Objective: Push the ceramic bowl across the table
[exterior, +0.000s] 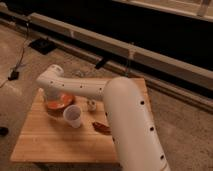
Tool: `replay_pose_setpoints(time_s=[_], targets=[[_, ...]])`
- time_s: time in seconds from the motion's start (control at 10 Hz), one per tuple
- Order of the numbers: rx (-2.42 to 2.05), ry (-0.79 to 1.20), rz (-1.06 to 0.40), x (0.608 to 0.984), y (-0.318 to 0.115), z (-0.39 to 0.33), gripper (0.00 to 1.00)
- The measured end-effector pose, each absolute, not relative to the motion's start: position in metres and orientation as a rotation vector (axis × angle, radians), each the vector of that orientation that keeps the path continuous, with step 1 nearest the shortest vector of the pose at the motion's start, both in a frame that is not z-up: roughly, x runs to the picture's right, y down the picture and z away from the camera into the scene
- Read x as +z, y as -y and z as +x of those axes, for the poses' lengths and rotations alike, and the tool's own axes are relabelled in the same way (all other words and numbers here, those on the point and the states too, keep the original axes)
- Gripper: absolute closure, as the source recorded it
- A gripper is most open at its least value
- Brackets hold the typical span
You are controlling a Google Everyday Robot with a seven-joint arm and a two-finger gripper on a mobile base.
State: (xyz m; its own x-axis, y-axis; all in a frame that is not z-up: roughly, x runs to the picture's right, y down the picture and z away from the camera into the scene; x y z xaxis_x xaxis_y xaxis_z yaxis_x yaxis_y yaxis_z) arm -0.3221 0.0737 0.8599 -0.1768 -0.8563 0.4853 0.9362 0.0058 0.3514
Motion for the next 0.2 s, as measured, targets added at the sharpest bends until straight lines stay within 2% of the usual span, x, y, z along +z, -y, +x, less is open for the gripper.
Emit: replay_pose_setpoints(time_s=[0.2], targets=[[-1.595,0.712,-0.157,0.8627,-0.0755,-0.3219,0.35]])
